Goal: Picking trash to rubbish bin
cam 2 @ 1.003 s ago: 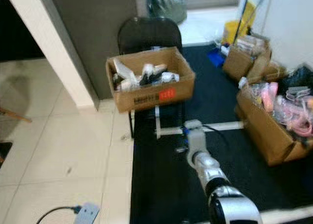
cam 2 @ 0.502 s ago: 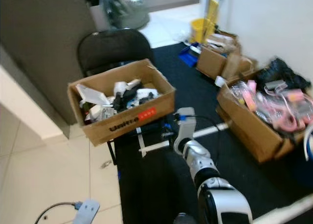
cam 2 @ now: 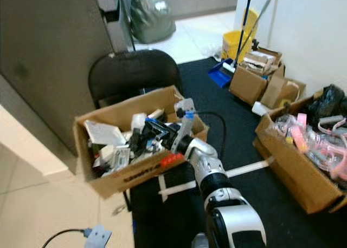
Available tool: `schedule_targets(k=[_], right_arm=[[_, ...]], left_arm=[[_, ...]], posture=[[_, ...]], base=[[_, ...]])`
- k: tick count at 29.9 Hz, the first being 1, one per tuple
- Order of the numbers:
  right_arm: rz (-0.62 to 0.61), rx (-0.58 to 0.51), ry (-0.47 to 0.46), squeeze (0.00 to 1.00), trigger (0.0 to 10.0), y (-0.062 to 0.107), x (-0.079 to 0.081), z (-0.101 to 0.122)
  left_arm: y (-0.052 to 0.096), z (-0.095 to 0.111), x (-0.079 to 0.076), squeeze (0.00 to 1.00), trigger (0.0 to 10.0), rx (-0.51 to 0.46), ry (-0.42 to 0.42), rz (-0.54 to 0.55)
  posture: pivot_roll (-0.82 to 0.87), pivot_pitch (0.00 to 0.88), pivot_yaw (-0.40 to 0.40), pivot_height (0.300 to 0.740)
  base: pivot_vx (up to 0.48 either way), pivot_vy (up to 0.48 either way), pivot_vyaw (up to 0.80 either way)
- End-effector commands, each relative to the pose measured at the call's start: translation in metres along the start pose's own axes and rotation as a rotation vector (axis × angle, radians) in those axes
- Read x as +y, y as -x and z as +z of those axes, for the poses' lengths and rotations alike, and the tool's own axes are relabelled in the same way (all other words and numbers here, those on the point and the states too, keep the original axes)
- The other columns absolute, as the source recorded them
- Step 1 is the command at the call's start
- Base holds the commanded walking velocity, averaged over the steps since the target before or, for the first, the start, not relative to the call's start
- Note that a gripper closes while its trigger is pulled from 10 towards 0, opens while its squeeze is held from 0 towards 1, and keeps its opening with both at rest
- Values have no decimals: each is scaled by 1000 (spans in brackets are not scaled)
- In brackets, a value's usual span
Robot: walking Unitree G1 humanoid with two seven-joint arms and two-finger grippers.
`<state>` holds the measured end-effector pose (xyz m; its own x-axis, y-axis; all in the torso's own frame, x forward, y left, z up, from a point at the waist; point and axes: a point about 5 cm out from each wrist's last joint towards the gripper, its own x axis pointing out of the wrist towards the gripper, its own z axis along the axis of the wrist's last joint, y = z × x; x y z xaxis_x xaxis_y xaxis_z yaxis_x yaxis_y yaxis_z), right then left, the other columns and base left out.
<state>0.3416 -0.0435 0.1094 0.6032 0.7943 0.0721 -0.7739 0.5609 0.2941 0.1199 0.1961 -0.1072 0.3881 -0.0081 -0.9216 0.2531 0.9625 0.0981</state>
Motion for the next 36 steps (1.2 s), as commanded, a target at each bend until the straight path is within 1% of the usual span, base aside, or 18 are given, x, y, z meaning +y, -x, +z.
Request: schedule_targets(k=[1, 2, 3, 4, 5, 6, 12, 14, 17, 24, 27, 29, 31, 32, 33, 35, 36], right_arm=[[40, 36, -10, 0, 10000, -13, 16, -8], [41, 55, -4, 0, 10000, -13, 17, -10], [14, 87, 21, 133, 10000, -12, 15, -14], [-6, 109, 39, 133, 10000, -12, 14, -16], [-27, 134, 62, 1000, 10000, -11, 13, -19], [-60, 150, 89, 1000, 10000, -9, 11, -22], [-95, 163, 74, 1000, 10000, -1, 5, -28], [-106, 149, 48, 1000, 10000, 5, 1, -28], [-99, 161, 51, 1000, 10000, 12, -4, -30], [-113, 174, 67, 1000, 10000, 17, -8, -30], [-82, 173, 66, 1000, 10000, 17, -7, -30], [-28, 171, 59, 1000, 10000, 16, -3, -30], [34, 165, 47, 1000, 10000, 15, 3, -31], [55, 162, 44, 1000, 10000, 15, 5, -31], [55, 162, 44, 1000, 10000, 15, 5, -31], [86, 158, 38, 1000, 10000, 14, 9, -32], [86, 158, 38, 1000, 10000, 14, 9, -32]], left_arm=[[2, -13, -1, 0, 10000, 41, 15, -3], [2, -14, -1, 0, 10000, 41, 16, -4], [2, -14, -2, 0, 10000, 42, 16, -4], [2, -14, -2, 0, 10000, 42, 17, -4], [2, -14, -2, 0, 10000, 43, 18, -4], [2, -14, -2, 0, 10000, 43, 19, -4], [2, -14, -1, 0, 10000, 40, 30, 13], [2, -14, -2, 0, 10000, 49, 28, 19], [1, -14, -6, 0, 10000, 41, 33, 5], [1, -13, -10, 0, 10000, 43, 36, -12], [1, -13, -10, 0, 10000, 42, 43, -11], [1, -15, -8, 0, 10000, 46, 63, 0], [2, -19, -6, 0, 10000, 58, 102, 16], [3, -22, -5, 0, 10000, 69, 126, 24], [3, -22, -5, 0, 10000, 69, 126, 24], [6, -36, -3, 0, 10000, 115, 232, 51], [6, -36, -3, 0, 10000, 115, 232, 51]], posture=[[-53, 52, 55, 740], [-53, 52, 55, 740], [-52, 53, 54, 740], [-52, 53, 54, 740], [-50, 54, 55, 740], [-50, 54, 54, 740], [-57, 57, 57, 740], [-61, 60, 58, 740], [-68, 61, 59, 740], [-68, 63, 55, 740], [-62, 66, 53, 740], [-60, 67, 51, 740], [-52, 71, 45, 740], [-49, 72, 44, 740], [-49, 72, 44, 740], [-40, 77, 38, 740], [-40, 77, 38, 740]], base=[[480, 0, 0], [480, 0, 0], [480, 0, 0], [480, 0, 0], [480, 0, 0], [480, 0, 0], [444, 0, 0], [0, 0, 0], [0, 0, 0], [0, 0, 0], [0, 0, 0], [0, 0, 0], [0, 0, 0], [0, 0, 0], [0, 0, 0], [0, 0, 0], [0, 0, 0]])
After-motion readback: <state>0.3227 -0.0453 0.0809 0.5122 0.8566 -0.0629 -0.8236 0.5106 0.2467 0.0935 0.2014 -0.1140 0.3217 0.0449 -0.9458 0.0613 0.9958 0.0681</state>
